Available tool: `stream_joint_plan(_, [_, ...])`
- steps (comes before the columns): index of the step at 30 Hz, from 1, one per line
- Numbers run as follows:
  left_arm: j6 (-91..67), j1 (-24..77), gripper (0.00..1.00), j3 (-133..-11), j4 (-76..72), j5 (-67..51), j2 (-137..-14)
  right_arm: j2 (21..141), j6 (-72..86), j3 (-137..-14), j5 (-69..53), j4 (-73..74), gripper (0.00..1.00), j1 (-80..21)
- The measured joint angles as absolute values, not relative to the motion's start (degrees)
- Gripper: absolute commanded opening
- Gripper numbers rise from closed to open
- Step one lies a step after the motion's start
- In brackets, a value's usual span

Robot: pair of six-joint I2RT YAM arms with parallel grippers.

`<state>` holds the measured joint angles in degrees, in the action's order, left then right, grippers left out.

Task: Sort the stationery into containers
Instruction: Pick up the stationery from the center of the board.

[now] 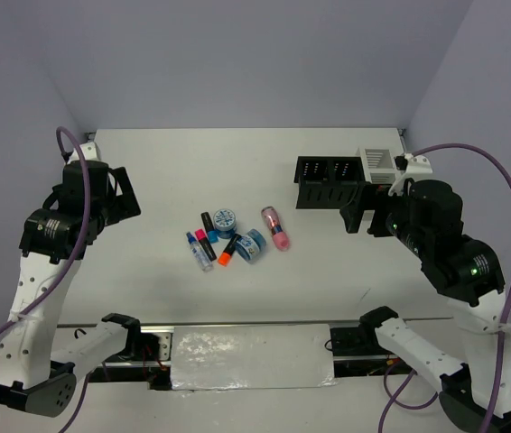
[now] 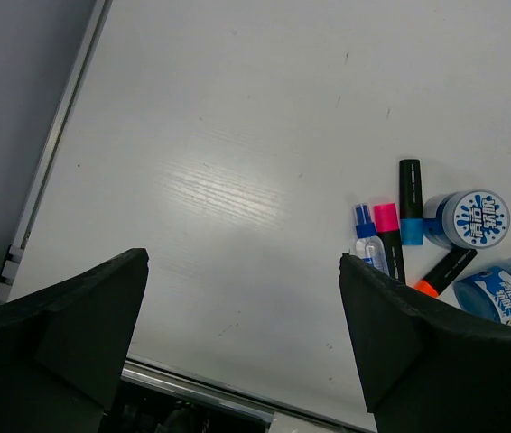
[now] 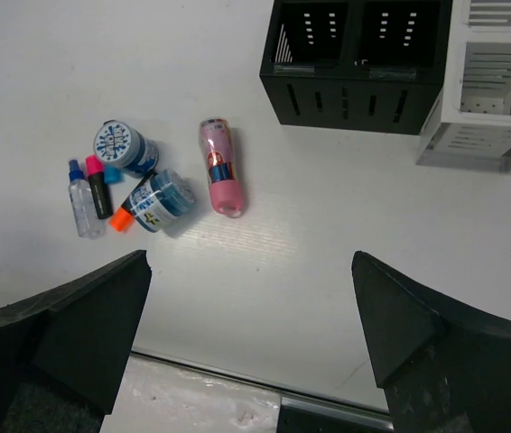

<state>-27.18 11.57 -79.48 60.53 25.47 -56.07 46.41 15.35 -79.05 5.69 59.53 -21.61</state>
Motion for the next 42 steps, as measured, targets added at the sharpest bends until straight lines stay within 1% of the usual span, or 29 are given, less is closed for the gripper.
stream_joint_plan(6, [-27.40,11.57,0.99,-79.48,60.66,25.47,-56.03,46.37,15.53,-79.05,5.10,59.48,1.00,-21.61])
stream_joint_plan(10, [-28.69,11.57,0.99,-79.09,61.06,25.96,-55.72,46.76,16.95,-78.19,1.83,57.49,1.00,-21.82])
stream_joint_plan(12, [-29.50,11.57,0.99,-78.59,61.65,26.11,-55.68,49.41,18.76,-77.69,0.95,55.57,1.00,-24.73])
stream_joint_plan(13, [-30.24,11.57,0.99,-78.24,61.98,26.06,-55.68,51.51,19.66,-77.73,1.67,54.48,1.00,-28.18])
stream_joint_plan(16, [-31.81,11.57,0.99,-76.34,62.48,25.26,-55.77,63.05,21.50,-79.83,5.39,51.35,1.00,-40.25])
stream_joint_plan(19, [-33.41,11.57,0.99,-74.98,63.79,23.99,-56.21,78.46,22.55,-86.00,8.82,47.00,1.00,-47.81])
stream_joint_plan(24, [-36.05,11.57,0.99,-73.73,64.99,21.52,-55.83,102.72,22.83,-96.79,12.19,43.66,1.00,-53.12])
stream_joint_plan(28, [-36.49,11.57,0.99,-73.54,65.63,19.57,-54.70,114.37,22.24,-104.03,13.72,43.79,1.00,-54.19])
stream_joint_plan(33, [-36.38,11.57,0.99,-73.36,66.24,18.68,-52.97,119.22,20.60,-106.61,15.33,44.05,1.00,-54.19])
stream_joint_plan(42, [-36.18,11.57,0.99,-69.01,66.98,17.23,-49.95,120.14,18.48,-104.66,16.43,42.33,1.00,-53.08])
